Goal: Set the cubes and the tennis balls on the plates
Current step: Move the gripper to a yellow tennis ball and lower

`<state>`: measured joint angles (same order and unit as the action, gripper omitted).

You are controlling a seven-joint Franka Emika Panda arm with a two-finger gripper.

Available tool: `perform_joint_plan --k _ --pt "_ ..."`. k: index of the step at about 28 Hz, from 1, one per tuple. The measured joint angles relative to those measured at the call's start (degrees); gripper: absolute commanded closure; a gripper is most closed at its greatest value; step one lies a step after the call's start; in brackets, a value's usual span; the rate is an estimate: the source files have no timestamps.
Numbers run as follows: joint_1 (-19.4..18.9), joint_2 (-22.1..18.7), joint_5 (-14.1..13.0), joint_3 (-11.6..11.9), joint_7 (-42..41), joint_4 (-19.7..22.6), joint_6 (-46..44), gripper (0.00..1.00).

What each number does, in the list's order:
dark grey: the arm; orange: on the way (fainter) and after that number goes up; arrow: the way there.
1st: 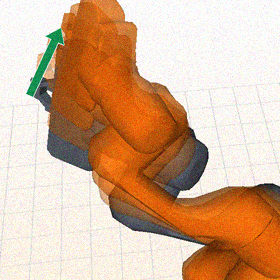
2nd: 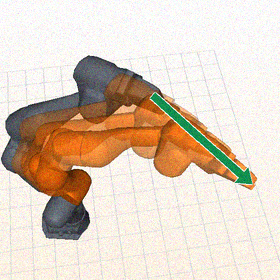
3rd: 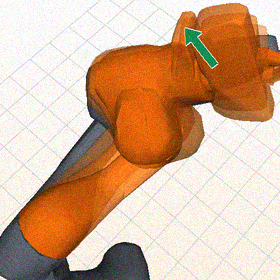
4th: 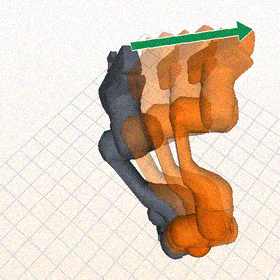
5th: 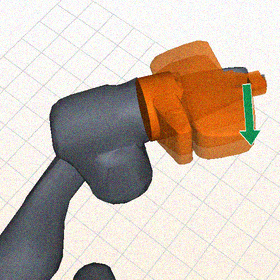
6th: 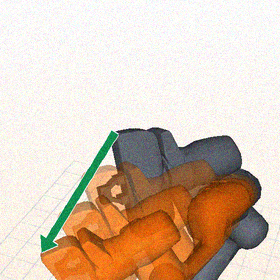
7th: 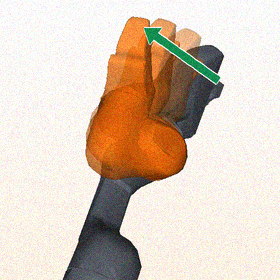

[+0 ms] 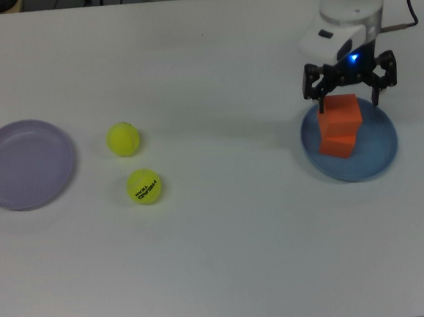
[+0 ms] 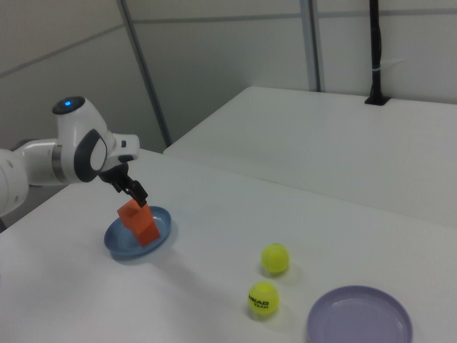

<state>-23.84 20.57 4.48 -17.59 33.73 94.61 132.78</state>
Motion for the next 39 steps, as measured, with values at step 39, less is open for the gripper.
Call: perform_joint_plan --k 39 --pt "6.8 -15.6 -6.9 25.3 -27.2 17.8 -8.9 0.00"
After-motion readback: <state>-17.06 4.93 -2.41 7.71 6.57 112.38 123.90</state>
